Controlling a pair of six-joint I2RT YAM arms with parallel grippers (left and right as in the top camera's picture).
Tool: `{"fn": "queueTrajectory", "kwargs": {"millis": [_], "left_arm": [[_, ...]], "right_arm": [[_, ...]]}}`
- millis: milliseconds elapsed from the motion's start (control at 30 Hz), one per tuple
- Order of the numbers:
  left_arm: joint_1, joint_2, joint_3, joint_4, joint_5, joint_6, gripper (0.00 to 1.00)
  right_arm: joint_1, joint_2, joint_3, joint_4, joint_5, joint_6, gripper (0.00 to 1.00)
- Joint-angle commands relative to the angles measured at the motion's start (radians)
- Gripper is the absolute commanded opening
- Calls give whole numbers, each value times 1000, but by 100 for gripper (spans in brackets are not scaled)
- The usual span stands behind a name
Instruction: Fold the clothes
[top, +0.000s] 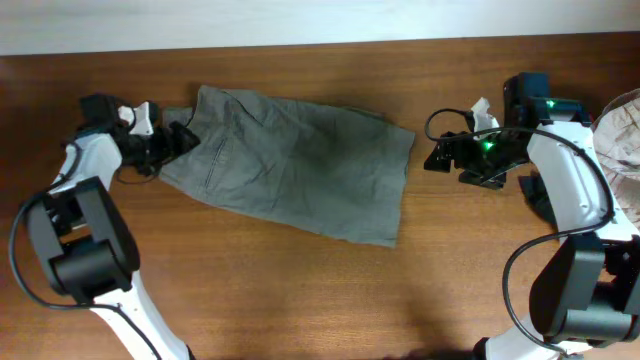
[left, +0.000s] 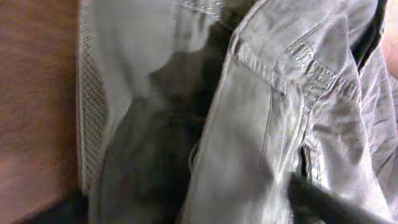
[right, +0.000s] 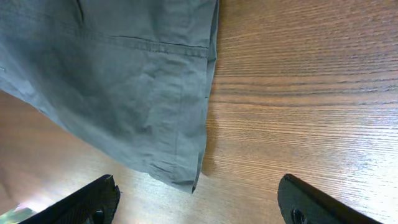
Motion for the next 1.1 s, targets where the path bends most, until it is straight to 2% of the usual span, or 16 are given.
{"fn": "queueTrajectory", "kwargs": {"millis": [0, 33, 67, 167, 367, 467, 600, 700, 733, 867, 967, 1067], "left_arm": [[-31, 42, -10, 36, 83, 13, 25], [-32, 42, -10, 46, 115, 16, 6], [-34, 41, -8, 52, 146, 16, 0], [-34, 27, 21, 37, 238, 16, 0], [-52, -74, 134, -137, 238, 56, 1], [-112, -170, 250, -306, 102, 137, 1], [-219, -251, 362, -414, -87, 171, 1], [-325, -278, 414, -452, -200, 178, 0], [-403, -279, 428, -465, -263, 178, 0], [-587, -265, 427, -473, -360, 182, 0], [-698, -245, 427, -475, -467, 182, 0], [-805, -195, 426, -484, -490, 181, 0]], "right_arm": [[1, -19, 14, -4, -6, -10, 87], [1, -19, 14, -6, -6, -11, 87], [1, -19, 14, -8, -6, -11, 86], [1, -19, 14, -8, -6, -11, 87], [1, -19, 14, -15, -6, -11, 86], [0, -19, 14, -23, -5, -10, 86], [-5, -19, 14, -7, -6, -6, 86], [-22, -19, 14, 13, -5, 17, 86], [-44, -19, 16, 24, -6, 47, 86], [-148, -19, 42, 29, -12, 167, 86], [-214, -21, 61, 25, -79, 174, 87], [-259, -22, 65, 17, -134, 173, 87]]}}
